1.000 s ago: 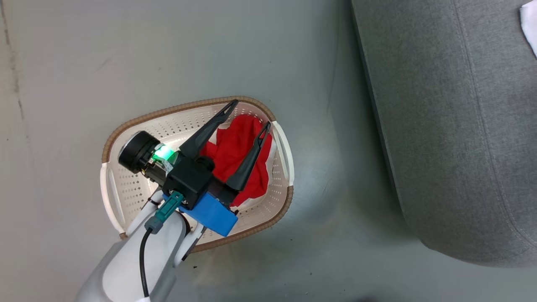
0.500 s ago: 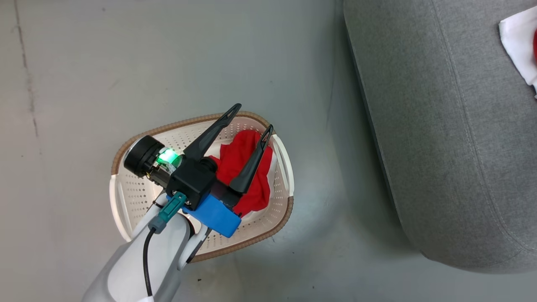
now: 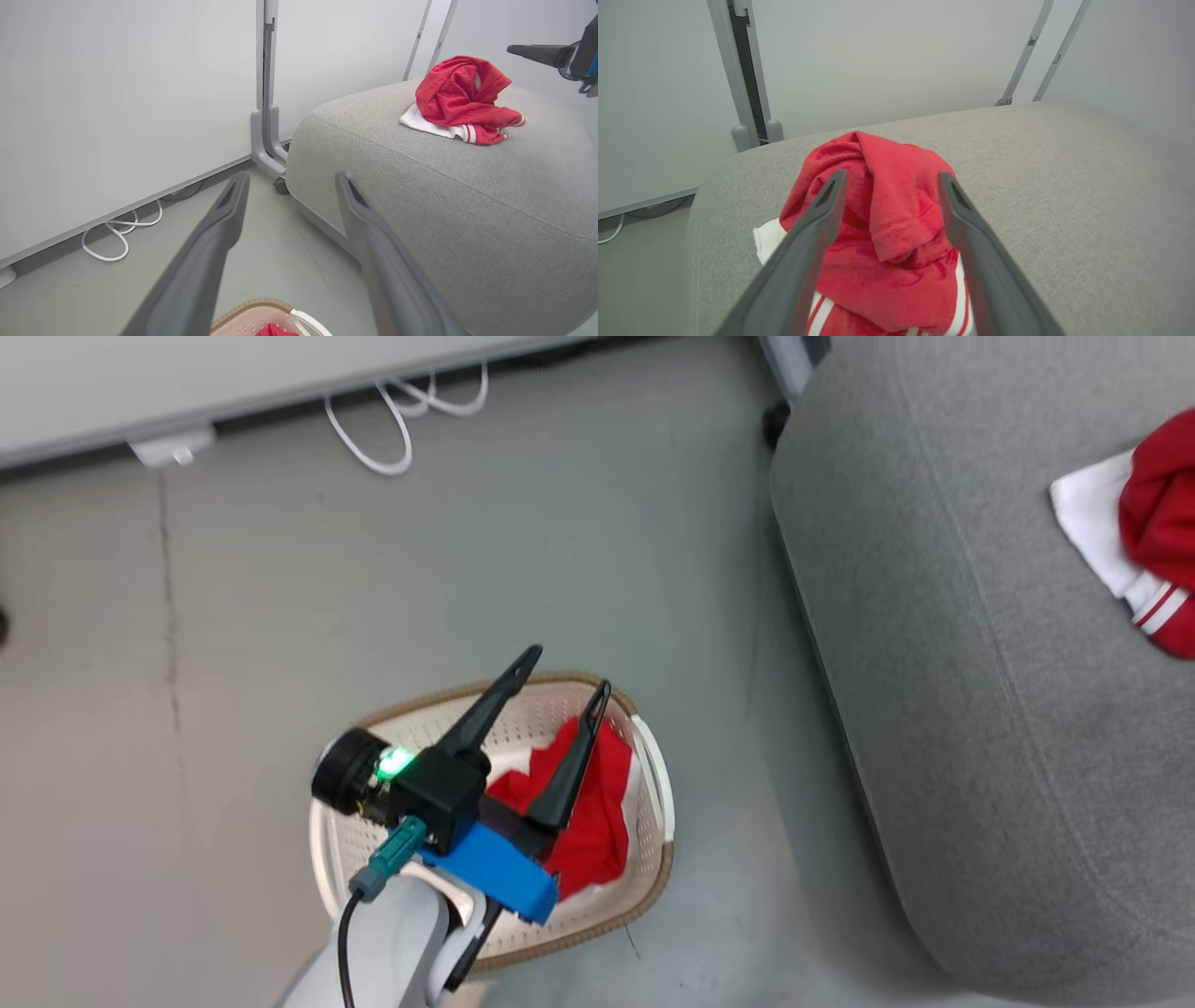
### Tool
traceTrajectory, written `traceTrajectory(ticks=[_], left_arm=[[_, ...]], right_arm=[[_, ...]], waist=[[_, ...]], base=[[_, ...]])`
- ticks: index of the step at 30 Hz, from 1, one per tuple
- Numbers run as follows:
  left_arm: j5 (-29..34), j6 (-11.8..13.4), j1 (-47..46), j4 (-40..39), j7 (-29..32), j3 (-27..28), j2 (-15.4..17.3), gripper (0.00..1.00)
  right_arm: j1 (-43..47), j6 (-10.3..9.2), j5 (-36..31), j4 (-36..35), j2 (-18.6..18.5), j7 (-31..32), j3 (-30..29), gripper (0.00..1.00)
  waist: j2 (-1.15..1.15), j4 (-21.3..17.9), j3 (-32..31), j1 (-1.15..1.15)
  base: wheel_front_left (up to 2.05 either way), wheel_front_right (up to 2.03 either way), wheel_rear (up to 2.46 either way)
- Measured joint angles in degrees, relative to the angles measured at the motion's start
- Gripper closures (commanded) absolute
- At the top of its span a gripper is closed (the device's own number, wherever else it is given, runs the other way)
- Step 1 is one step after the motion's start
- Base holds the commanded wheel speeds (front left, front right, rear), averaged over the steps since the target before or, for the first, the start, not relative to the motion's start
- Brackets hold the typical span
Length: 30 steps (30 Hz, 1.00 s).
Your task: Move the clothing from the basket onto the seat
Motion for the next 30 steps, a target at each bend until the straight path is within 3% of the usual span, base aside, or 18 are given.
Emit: traceTrajectory(ticks=[3, 11, 21, 30], left_arm=[[-0.1, 0.0, 1.6, 0.3, 0.0, 1.0, -0.5, 0.0], [-0.3, 0.0, 8.3, 1.6, 0.0, 6.2, -1.9, 0.0], [0.3, 0.0, 13.5, 3.7, 0.0, 12.8, -3.5, 0.0], [1.2, 0.0, 16.2, 4.3, 0.0, 17.4, -3.7, 0.0]], right_arm=[[3.5, 0.0, 0.5, -3.0, 1.1, 0.2, 0.9, 0.0], [18.2, 0.0, 1.4, -19.4, 7.5, 4.7, 4.2, 0.0], [33.3, 0.0, -2.3, -38.8, 16.0, 9.3, 6.1, 0.0], [42.7, 0.0, -3.2, -44.4, 20.6, 9.0, 12.3, 0.0]], waist=[[0.0, 0.4, -2.3, 0.0], [0.0, 1.9, -10.8, -0.01], [0.0, 5.0, -17.8, -0.01], [0.0, 9.7, -21.3, -0.01]], base=[[0.0, 0.0, 0.0], [0.0, 0.0, 0.0], [0.0, 0.0, 0.0], [0.0, 0.0, 0.0]])
